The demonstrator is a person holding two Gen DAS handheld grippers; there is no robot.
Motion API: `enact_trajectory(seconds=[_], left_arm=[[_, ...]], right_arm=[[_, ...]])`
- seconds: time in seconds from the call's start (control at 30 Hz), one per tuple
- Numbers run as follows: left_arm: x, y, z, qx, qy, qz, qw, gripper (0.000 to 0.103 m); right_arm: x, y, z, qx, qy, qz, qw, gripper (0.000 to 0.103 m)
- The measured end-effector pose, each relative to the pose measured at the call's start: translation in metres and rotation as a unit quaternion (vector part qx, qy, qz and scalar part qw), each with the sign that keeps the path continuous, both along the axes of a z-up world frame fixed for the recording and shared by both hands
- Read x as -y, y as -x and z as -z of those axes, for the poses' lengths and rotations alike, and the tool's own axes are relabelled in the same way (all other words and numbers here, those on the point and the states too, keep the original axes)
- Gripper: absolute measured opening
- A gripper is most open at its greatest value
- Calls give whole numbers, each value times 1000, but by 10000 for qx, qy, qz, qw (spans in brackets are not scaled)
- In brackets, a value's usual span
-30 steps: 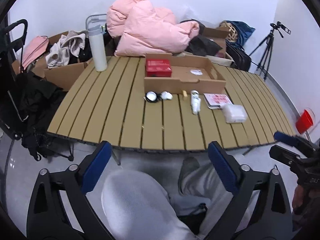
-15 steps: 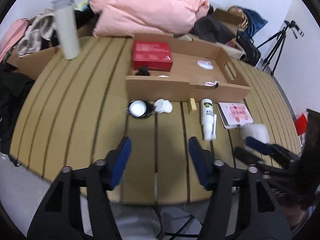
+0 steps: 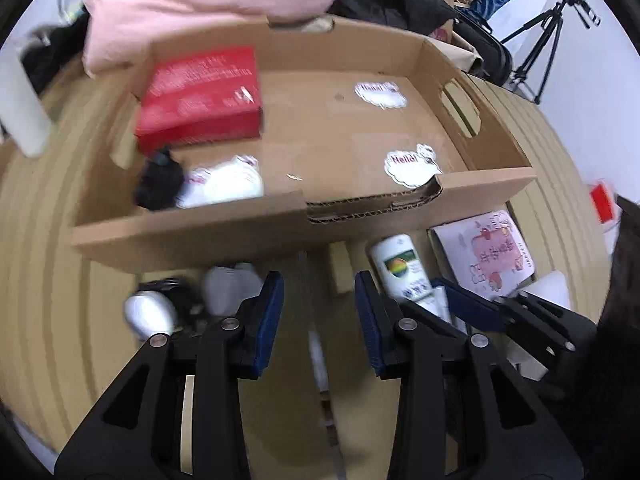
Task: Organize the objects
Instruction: 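Grasp the white spray bottle with the right gripper while the left gripper grasps the beige block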
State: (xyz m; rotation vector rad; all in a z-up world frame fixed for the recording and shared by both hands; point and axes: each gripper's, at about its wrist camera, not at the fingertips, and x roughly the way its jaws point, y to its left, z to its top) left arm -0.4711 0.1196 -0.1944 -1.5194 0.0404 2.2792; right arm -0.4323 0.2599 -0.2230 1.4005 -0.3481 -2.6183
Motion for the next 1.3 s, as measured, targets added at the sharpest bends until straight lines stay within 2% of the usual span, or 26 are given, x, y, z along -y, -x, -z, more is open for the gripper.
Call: enact_trajectory(seconds=[0.1, 0.2, 0.3, 0.4, 0.5, 0.67, 0.73, 0.77, 0.9, 0.97, 1.03, 1.07, 1.13, 1.17, 1.2, 1.23, 1.27, 1.3], left_arm=[[-7, 4, 8, 124, -97, 50, 9999, 33], [-18, 3, 5, -176, 52, 138, 9997, 33], [-25, 6, 11, -126, 184, 159, 9996, 9], [-26, -2, 9, -275, 210, 297, 9990, 9], [-19, -16, 4, -279, 241, 215, 9991, 8], [15, -56, -35, -397, -256, -21, 9989, 8], [26, -70, -50, -522, -397, -77, 9978, 8], [30, -75, -57, -572, -403, -120, 9975, 8], [44, -89, -70, -693, -320, -293, 9967, 9], [52, -93, -68, -592, -251, -422, 9970, 9], [59, -100, -66, -537, -272, -496, 9970, 9], [61, -103, -66, -531, -266, -516, 9969, 9], [64, -107, -62, -470, -247, -565, 9970, 9], [64, -109, -60, -441, -253, -575, 9971, 9], [64, -111, -58, -417, -258, -590, 9971, 9], [63, -113, -55, -381, -252, -607, 9971, 9], [63, -115, -54, -357, -256, -604, 9972, 9], [63, -117, -53, -337, -269, -604, 9972, 9]], right_arm=[[-13, -15, -6, -55, 111, 175, 9998, 30], [-18, -32, -12, -142, 210, 234, 9994, 30], [-18, -35, -12, -158, 126, 216, 9996, 30], [-18, -34, -7, -104, 57, 228, 9997, 30], [-16, -35, -4, -72, -34, 221, 9997, 29], [-20, -54, -18, -156, 324, 112, 9993, 28], [-25, -66, -27, -228, 410, 134, 9988, 25], [-28, -71, -32, -282, 460, 155, 9984, 6], [-34, -86, -40, -338, 408, 296, 9982, 5], [-32, -91, -40, -332, 275, 229, 9988, 5], [-30, -99, -43, -514, 125, 168, 9985, 5], [-27, -104, -45, -618, -28, 69, 9981, 7], [-19, -109, -43, -640, -371, -286, 9968, 21], [-16, -109, -42, -623, -499, -461, 9957, 40], [-15, -109, -39, -616, -535, -584, 9950, 65], [-16, -108, -35, -553, -497, -695, 9948, 78], [-17, -107, -31, -469, -454, -750, 9950, 86], [-19, -106, -26, -371, -437, -786, 9953, 86]])
